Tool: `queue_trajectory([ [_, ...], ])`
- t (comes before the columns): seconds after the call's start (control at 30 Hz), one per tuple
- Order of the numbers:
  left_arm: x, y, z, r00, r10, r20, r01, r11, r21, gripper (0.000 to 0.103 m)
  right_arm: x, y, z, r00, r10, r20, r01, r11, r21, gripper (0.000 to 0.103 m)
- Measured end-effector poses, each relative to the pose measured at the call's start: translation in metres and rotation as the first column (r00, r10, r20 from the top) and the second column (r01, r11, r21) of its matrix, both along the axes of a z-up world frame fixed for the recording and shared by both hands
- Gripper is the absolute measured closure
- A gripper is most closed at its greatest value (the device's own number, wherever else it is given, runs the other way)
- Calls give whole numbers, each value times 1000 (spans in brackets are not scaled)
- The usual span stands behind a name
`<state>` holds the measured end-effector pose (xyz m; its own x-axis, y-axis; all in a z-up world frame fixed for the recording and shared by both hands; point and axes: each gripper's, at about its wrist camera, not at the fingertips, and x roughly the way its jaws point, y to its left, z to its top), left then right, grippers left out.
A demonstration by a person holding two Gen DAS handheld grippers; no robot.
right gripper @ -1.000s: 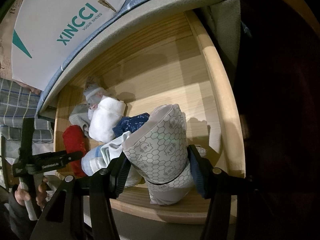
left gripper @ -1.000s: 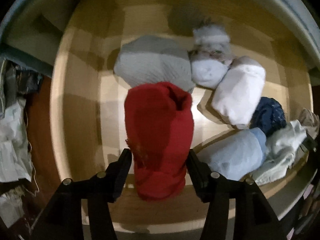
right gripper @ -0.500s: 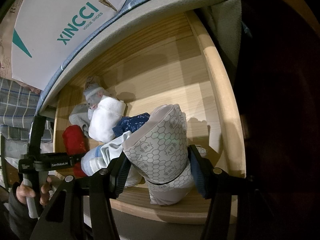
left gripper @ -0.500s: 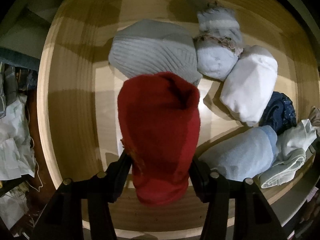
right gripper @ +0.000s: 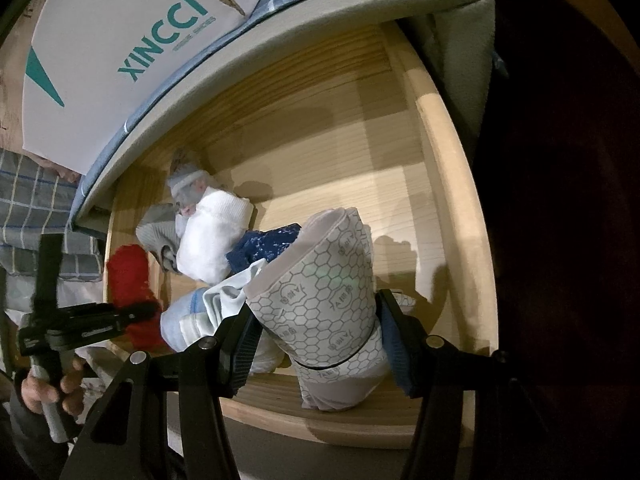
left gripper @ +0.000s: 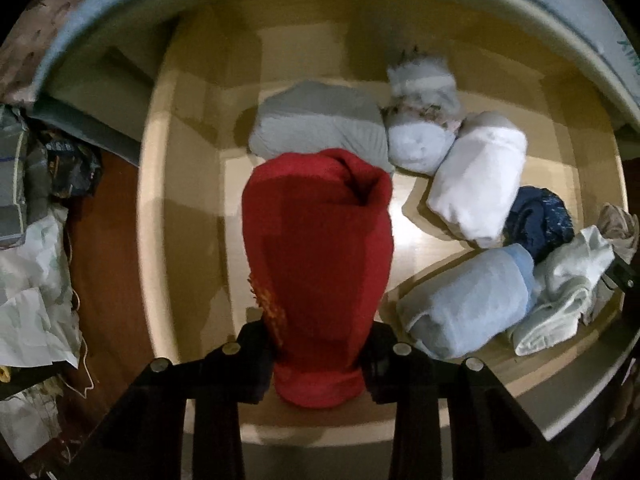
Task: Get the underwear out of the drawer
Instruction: 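Lift the red sock up out of the drawer with the left gripper, then carry the red sock over the white box and open the left gripper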
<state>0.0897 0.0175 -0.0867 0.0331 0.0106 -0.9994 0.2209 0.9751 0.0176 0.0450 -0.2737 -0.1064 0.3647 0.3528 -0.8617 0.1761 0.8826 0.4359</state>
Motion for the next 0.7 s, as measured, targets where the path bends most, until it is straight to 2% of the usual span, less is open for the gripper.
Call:
queue_trajectory([
  [0.33,-15,-6,42,993,-23,118,23,1000,2,68,0,4,3,1000,14,6,-14,999,-50,50],
  [0.6,-23,11,82,975,-27,220,33,999,-25,68,2,13,4,999,32,6,-32,995,-98,50],
  [0.7,-23,19,108,960,-21,279,32,999,-34,68,2,14,4,999,36,5,-35,994,-107,50],
])
